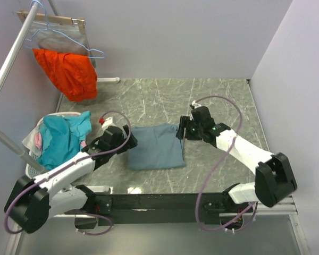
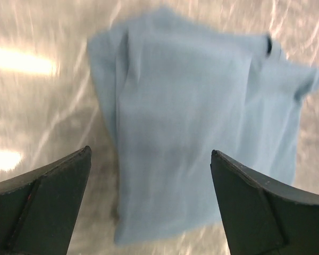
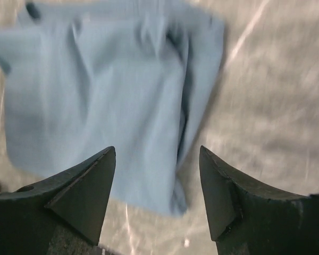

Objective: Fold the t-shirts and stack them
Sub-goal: Smooth out wrinkles on the folded tshirt

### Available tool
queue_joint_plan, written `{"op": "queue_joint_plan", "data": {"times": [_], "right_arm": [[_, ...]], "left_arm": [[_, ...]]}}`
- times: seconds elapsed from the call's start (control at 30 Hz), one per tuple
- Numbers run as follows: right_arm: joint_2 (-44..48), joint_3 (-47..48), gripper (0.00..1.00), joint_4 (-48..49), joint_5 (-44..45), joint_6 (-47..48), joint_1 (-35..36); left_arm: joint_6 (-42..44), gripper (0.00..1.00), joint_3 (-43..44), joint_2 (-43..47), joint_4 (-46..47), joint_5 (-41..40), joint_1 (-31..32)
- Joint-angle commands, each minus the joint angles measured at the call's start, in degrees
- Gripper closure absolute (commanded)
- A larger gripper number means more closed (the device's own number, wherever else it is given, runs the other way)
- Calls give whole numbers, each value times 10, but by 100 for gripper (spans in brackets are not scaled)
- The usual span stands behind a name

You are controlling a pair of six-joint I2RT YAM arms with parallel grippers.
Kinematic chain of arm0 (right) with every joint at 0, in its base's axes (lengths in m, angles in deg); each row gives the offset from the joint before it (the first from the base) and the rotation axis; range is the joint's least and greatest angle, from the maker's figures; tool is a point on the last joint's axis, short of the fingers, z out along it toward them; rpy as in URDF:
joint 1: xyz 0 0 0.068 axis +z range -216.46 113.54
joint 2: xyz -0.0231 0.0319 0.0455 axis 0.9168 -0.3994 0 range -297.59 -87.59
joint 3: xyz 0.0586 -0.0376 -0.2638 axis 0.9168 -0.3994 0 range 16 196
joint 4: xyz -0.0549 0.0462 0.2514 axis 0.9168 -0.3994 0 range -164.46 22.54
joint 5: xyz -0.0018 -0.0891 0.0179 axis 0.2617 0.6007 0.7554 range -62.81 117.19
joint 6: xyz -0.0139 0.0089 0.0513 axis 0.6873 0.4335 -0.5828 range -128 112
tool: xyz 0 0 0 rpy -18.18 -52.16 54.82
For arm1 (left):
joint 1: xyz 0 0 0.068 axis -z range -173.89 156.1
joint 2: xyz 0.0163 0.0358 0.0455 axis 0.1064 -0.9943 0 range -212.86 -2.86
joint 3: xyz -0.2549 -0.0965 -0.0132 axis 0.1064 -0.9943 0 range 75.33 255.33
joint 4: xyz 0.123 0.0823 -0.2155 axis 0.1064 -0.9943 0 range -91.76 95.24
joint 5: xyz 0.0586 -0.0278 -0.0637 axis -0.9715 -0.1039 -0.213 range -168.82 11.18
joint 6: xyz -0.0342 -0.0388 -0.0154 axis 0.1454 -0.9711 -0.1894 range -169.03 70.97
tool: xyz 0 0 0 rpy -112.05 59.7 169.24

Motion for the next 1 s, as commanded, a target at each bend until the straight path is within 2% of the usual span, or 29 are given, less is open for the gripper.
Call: {"op": "queue_joint_plan", "data": {"times": [0.0,0.2,0.47,0.53,0.57,0.63,0.67,0.73,0.77,0.8,0.87,0.9,0.97], "right_arm": [[-83,77,30,26,25,56,-15],[-179,144,30,54,-17,85,-35],[-256,190,32,74,-78,98,-43],[-272,192,35,82,-95,97,-43],[-276,197,40,82,-101,96,-45],[-294,202,45,80,-117,94,-50],[-303,205,51,80,-122,92,-50],[-308,203,59,90,-140,89,-58],[-310,198,69,95,-146,86,-60],[-310,196,74,99,-151,84,-64],[-304,184,83,115,-161,80,-70],[-301,183,86,117,-163,81,-72],[-290,174,89,122,-166,78,-80]], "left_arm": [[53,0,78,-81,34,-75,0],[74,1,114,-186,128,-64,-5],[83,1,128,-249,178,-64,-10],[83,1,129,-257,187,-64,-14],[87,1,127,-258,192,-62,-16],[88,5,123,-262,204,-58,-24],[90,8,123,-268,206,-53,-28],[92,24,124,-272,208,-52,-36],[93,32,121,-274,212,-52,-40],[94,46,118,-276,217,-48,-42],[97,61,115,-280,228,-33,-53],[98,77,115,-282,229,-26,-57],[102,94,114,-281,229,-20,-64]]}}
